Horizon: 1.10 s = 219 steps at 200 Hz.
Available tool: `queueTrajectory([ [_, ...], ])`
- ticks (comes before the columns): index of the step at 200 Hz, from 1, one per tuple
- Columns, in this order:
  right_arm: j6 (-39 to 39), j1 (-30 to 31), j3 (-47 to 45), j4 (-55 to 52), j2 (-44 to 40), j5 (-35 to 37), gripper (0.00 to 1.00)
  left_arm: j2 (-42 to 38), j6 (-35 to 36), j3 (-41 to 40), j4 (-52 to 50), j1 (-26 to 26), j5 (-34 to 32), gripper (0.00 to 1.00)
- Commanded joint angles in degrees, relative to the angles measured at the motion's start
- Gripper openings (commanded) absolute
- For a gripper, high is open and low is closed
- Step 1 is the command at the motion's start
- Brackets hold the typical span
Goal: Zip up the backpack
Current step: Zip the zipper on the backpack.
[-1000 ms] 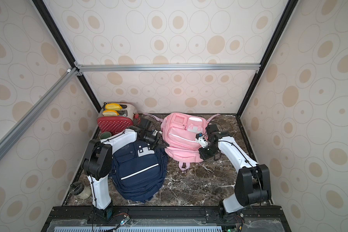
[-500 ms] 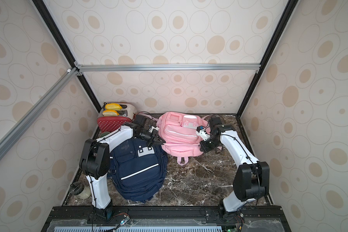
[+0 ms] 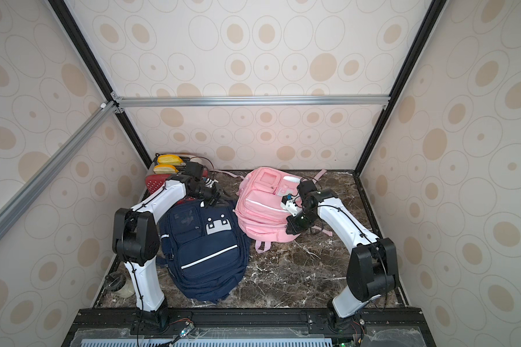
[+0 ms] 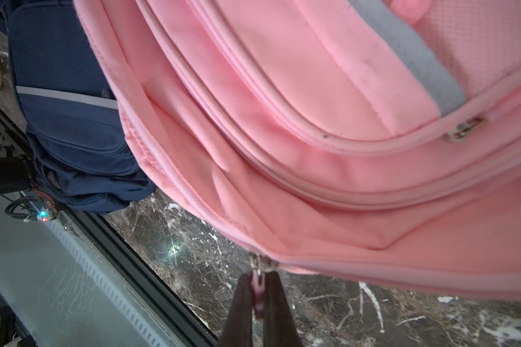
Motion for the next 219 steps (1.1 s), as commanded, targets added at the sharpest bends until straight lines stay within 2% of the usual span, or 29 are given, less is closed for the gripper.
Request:
queueTrajectory([
  [1,2.0,0.2,0.1,0.4,-0.4,-5.8,0.0,-6.7,-3.5,-2.0,1.4,-3.7,-0.5,0.41],
  [50,6.0,0.2,-0.7,6.2,2.2,-17.2,0.0,-12.9,-17.3,-11.1,15.4,-13.1,1.0,0.46],
  [70,6.9,0.1,-1.4,9.2,3.0,-21.3,0.0,-12.2,-18.8,-11.7,16.3,-16.4,1.1,0.46],
  [87,5.8,0.2,0.6,7.6,4.2,-22.4,0.0,-11.6,-18.9,-13.1,16.0,-18.2,0.0,0.47],
  [127,0.3,0.2,4.8,1.7,3.5,-16.5,0.0,-9.2,-18.9,-14.8,16.9,-19.7,-0.5,0.5],
  [154,-0.5,0.6,4.8,2.4,0.9,-13.8,0.0,-5.9,-18.2,-13.6,17.0,-19.8,-0.6,0.5],
  [176,-2.2,3.1,4.7,4.5,-2.3,-10.8,0.0,-3.0,-17.8,-12.2,16.9,-19.9,-0.8,0.52],
  [202,-5.6,8.0,2.8,9.2,-7.2,-2.6,0.0,-1.3,-18.5,-11.2,18.0,-19.8,-0.9,0.52],
  [212,-5.7,9.0,1.7,11.4,-8.9,-0.4,0.0,-0.8,-18.8,-10.8,18.4,-19.8,-0.4,0.5],
  [219,-5.7,9.4,1.1,12.8,-10.2,0.8,0.0,-0.4,-19.0,-10.7,18.8,-19.8,-0.1,0.44],
])
